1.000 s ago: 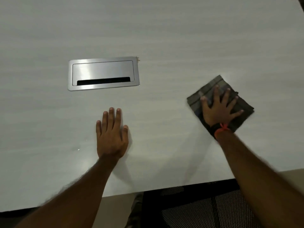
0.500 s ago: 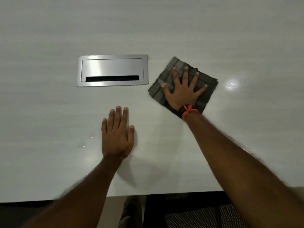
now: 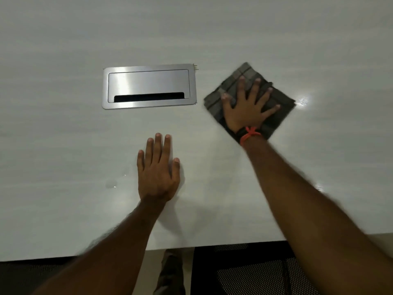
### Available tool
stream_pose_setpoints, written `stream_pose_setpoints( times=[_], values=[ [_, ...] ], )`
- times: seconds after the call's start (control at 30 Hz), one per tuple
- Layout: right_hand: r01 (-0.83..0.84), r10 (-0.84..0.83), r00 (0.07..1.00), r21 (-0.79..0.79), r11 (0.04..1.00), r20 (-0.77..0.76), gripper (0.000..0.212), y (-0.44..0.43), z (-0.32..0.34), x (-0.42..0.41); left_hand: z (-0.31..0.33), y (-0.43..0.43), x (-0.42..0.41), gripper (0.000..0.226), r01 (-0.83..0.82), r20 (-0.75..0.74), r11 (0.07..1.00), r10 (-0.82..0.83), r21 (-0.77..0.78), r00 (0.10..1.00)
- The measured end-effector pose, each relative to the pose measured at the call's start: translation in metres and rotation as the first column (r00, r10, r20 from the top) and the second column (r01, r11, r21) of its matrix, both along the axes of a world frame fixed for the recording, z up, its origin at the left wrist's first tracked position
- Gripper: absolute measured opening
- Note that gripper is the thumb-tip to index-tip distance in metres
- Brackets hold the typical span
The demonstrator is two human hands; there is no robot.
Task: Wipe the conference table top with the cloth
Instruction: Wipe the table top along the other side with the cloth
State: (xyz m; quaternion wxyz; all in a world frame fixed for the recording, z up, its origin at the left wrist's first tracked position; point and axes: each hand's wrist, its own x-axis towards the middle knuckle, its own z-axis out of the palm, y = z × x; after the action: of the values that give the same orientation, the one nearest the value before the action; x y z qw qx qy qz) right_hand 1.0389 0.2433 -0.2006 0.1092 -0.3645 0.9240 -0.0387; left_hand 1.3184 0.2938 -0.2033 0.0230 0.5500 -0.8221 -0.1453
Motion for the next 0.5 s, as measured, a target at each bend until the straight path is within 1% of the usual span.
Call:
stream_pose_setpoints(
  times=[0.03,0.07,0.13,0.17,0.2,0.23,0.3,0.33,0.37,0.4,0.43,0.47,0.5],
  values=[
    [-0.068,0.068,0.998,-0.004,0.998,0.013,0.078,-0.002,0.001,0.021,0.001,0.001,0.000,0.064,0.000,-0.002,1.000,0.000,0.000,1.000],
    [-0.176,0.176,0.984,-0.005,0.984,0.016,0.079,-0.003,0.001,0.040,0.001,0.001,-0.001,0.064,-0.003,-0.002,1.000,0.003,0.002,1.000],
    [-0.395,0.395,0.918,0.022,0.918,0.021,0.080,0.002,0.000,0.054,0.003,0.001,-0.001,0.064,-0.004,-0.002,1.000,0.004,0.007,1.000],
    [-0.453,0.452,0.891,0.027,0.891,0.032,0.080,0.006,0.002,0.044,0.003,0.001,-0.001,0.063,0.000,-0.005,1.000,0.000,0.009,1.000],
    [-0.456,0.456,0.890,0.016,0.890,0.028,0.080,0.012,0.002,0.027,0.003,0.000,0.000,0.063,0.002,-0.006,1.000,-0.002,0.011,1.000],
    [-0.402,0.402,0.916,-0.003,0.916,0.010,0.079,0.021,0.002,0.005,0.003,0.000,0.000,0.063,0.000,-0.008,1.000,0.000,0.014,1.000],
    [-0.162,0.162,0.987,-0.023,0.987,-0.003,0.079,0.043,0.002,-0.043,0.003,0.001,0.000,0.063,-0.006,-0.013,1.000,0.006,0.014,1.000],
    [-0.015,0.016,1.000,-0.020,1.000,0.011,0.079,0.055,0.001,-0.063,0.003,0.001,0.000,0.063,-0.004,-0.014,1.000,0.004,0.013,1.000],
    [0.111,-0.111,0.994,-0.014,0.994,0.023,0.080,0.066,0.002,-0.073,0.002,0.001,0.000,0.063,0.000,-0.013,1.000,0.000,0.011,1.000],
    [0.198,-0.198,0.980,-0.005,0.980,0.017,0.081,0.073,0.002,-0.072,0.002,0.000,0.000,0.063,0.002,-0.010,1.000,-0.002,0.010,1.000],
    [0.234,-0.234,0.972,0.003,0.972,-0.001,0.081,0.077,0.002,-0.059,0.001,0.000,0.000,0.063,0.002,-0.006,1.000,-0.002,0.012,1.000],
    [0.220,-0.220,0.975,0.001,0.975,-0.013,0.081,0.079,0.003,-0.038,0.001,0.000,0.000,0.063,0.003,-0.002,1.000,-0.003,0.016,1.000],
    [0.157,-0.157,0.988,-0.006,0.988,-0.014,0.080,0.082,0.003,-0.011,0.001,0.000,0.000,0.063,0.006,-0.001,1.000,-0.006,0.021,1.000]
  ],
)
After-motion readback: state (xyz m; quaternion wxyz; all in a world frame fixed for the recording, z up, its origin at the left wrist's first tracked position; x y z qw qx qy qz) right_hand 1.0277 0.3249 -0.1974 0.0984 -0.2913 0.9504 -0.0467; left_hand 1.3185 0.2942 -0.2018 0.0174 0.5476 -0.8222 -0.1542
